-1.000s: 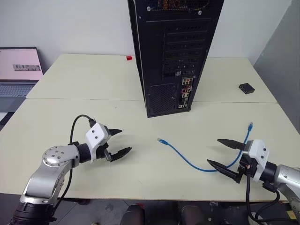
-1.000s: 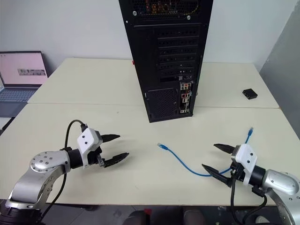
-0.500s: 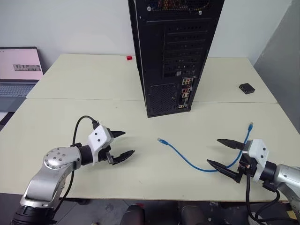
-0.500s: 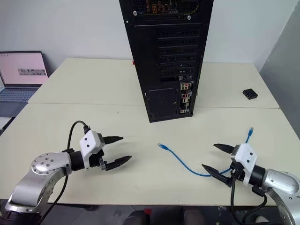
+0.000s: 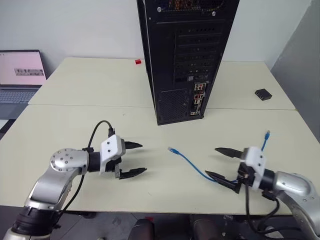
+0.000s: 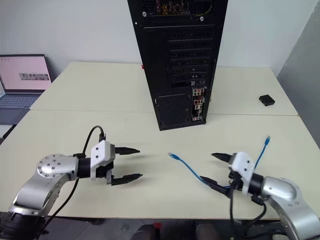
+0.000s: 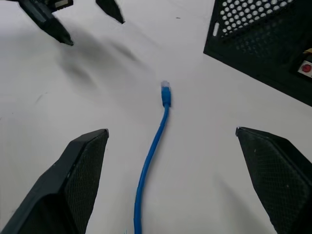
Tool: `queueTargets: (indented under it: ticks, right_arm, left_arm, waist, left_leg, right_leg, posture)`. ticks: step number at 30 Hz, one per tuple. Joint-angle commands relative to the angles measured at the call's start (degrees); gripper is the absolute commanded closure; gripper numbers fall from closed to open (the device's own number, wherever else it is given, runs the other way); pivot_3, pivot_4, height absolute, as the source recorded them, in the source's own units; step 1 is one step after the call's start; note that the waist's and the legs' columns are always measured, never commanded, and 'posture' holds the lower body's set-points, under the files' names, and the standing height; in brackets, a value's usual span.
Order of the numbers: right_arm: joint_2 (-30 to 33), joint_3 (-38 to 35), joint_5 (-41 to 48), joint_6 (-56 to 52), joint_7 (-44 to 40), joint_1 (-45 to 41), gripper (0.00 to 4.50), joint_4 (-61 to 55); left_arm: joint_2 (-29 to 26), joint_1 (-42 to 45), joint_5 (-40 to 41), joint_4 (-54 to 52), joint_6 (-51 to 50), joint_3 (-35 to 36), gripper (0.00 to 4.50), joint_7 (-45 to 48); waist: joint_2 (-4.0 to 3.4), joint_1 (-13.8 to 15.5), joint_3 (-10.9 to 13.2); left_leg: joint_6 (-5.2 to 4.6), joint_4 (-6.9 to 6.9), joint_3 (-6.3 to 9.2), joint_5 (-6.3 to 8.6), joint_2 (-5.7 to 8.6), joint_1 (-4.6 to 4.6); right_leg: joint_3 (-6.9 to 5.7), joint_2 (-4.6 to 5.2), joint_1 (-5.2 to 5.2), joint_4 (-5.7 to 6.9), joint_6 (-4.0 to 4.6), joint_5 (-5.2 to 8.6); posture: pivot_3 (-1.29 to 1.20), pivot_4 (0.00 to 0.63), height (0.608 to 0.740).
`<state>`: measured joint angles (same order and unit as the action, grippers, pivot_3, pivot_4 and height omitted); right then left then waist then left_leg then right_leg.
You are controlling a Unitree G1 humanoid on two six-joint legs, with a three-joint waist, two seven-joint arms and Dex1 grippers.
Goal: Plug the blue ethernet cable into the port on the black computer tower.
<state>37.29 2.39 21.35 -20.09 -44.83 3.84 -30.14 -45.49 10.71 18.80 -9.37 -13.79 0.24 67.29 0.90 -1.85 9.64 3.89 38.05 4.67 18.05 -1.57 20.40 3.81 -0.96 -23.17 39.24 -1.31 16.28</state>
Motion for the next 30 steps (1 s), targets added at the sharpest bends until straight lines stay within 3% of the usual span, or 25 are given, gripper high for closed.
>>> queueTargets:
  ticks: [1, 7, 13, 21, 30]
  right_arm:
    - [-4.93, 6.20, -2.31, -3.06, 3.29, -6.07, 0.07, 2.93]
    - [-12.61, 13.20, -9.51, -0.13, 7.53, -11.72, 0.07, 14.76]
    - [-16.31, 14.03, -12.20, 2.44, 8.70, -13.72, 0.07, 20.56]
    - [-15.18, 15.13, -14.52, 2.52, 7.43, -14.32, 1.28, 20.88]
    - [-15.05, 16.06, -17.12, 1.29, 7.63, -15.23, 3.50, 19.61]
  left_arm:
    - [-0.19, 2.34, -0.24, 2.94, 2.59, -1.57, 0.00, 2.80]
    - [-0.18, 4.52, -0.04, 2.04, 1.28, -3.25, 0.00, 3.49]
    - [-0.42, 4.97, 0.74, -0.39, -0.91, -3.42, 0.00, 3.18]
    - [-0.31, 5.00, 0.84, -1.76, -2.35, -3.32, 0.00, 2.80]
    - [0.15, 5.49, 0.53, -1.49, -2.27, -4.03, 0.00, 2.85]
  waist:
    - [0.00, -0.24, 0.00]
    - [0.01, -0.06, 0.00]
    - [-0.01, -0.07, 0.01]
    - [-0.01, -0.11, 0.01]
    - [-0.01, -0.12, 0.01]
  left_leg:
    - [0.00, 0.00, 0.00, 0.00, -0.01, 0.00]
    - [0.00, -0.01, 0.05, 0.00, 0.00, 0.08]
    - [0.00, 0.03, 0.05, 0.00, 0.01, 0.06]
    - [0.00, 0.02, 0.06, 0.00, 0.01, 0.03]
    - [0.00, 0.03, 0.06, 0.00, 0.01, 0.03]
  right_leg:
    - [0.00, -0.01, -0.02, 0.01, 0.00, 0.00]
    - [-0.05, 0.01, -0.08, 0.05, 0.01, 0.00]
    - [-0.05, 0.02, -0.09, 0.13, 0.01, 0.00]
    - [-0.06, 0.02, -0.10, 0.21, 0.01, 0.00]
    - [-0.06, 0.01, -0.10, 0.22, 0.01, 0.00]
  posture:
    - [0.00, 0.150, 0.740]
    - [0.00, 0.150, 0.740]
    - [0.00, 0.150, 0.740]
    - [0.00, 0.150, 0.740]
    - [0.00, 0.150, 0.740]
